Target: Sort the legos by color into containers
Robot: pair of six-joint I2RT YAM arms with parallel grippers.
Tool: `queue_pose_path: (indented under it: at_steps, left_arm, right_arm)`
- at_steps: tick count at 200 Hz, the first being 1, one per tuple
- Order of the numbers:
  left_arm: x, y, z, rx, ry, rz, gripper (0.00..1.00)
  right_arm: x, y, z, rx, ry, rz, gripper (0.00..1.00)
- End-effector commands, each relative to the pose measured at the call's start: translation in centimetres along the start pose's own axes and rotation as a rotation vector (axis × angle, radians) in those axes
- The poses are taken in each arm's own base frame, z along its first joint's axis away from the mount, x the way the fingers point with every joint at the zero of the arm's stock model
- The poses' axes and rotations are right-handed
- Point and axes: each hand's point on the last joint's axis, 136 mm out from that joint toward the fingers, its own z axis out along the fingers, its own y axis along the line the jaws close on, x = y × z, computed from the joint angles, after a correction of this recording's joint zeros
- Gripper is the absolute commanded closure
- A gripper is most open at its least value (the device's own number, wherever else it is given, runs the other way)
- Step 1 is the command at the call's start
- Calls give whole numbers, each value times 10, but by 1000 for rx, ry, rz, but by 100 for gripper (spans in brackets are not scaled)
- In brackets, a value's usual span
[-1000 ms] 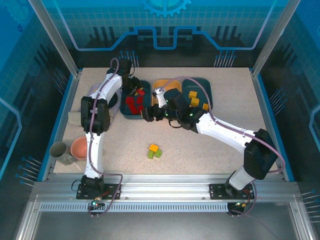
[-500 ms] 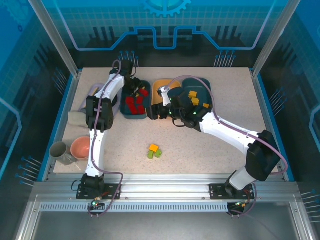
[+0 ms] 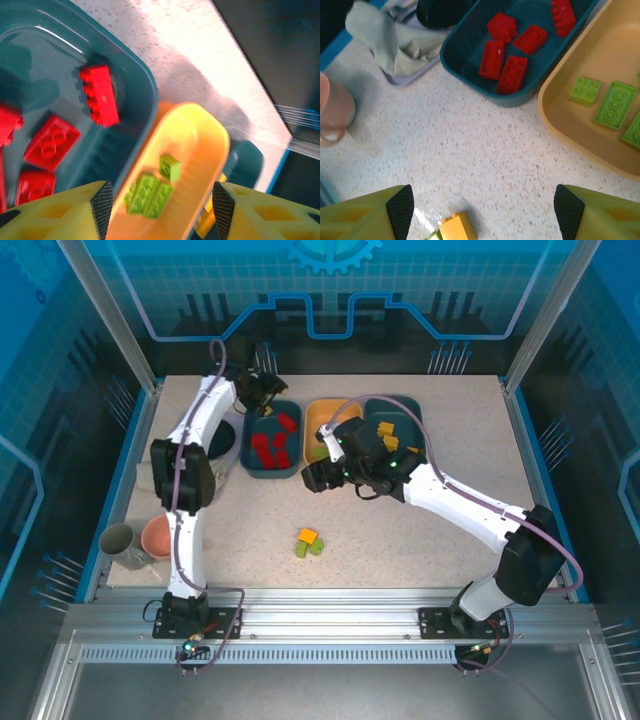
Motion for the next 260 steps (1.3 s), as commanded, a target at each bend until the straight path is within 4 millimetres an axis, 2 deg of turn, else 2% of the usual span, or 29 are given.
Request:
queue_pose_path:
  at_steps: [1, 15, 40, 57, 75, 101, 118, 137, 157, 213, 260]
  left_arm:
    - [21, -3, -63, 4, -62, 5, 38]
    - [35, 9, -94, -2, -106, 7, 37]
    - [70, 50, -133, -20, -149, -23, 36]
    - [104, 82, -148, -34, -135, -31, 36]
    - [139, 113, -166, -35, -107, -26, 34]
    - [184, 161, -192, -5, -65, -59, 29]
    - [206, 187, -209, 4, -55, -74, 28]
    - [223, 207, -217, 6, -33, -101, 28]
    - [229, 213, -220, 18, -30, -119, 29]
    - [218, 189, -220, 58, -37, -72, 29]
    - [218, 186, -213, 65, -21, -74, 29]
  right_arm:
    - [36, 9, -4, 26, 162, -76, 23]
    - [56, 19, 5, 32, 249, -83, 22]
    - [84, 42, 28, 53, 367, -94, 17]
    - [98, 52, 46, 78, 437, -89, 15]
    - [110, 54, 64, 119, 490, -77, 13]
    - [124, 47, 86, 180, 552, -54, 13]
    - [132, 47, 96, 184, 592, -55, 14]
    - [141, 47, 106, 185, 622, -49, 17]
    - [146, 46, 113, 190, 639, -48, 21]
    - [159, 21, 115, 255, 678, -14, 35]
    - [159, 5, 111, 275, 676, 17, 48]
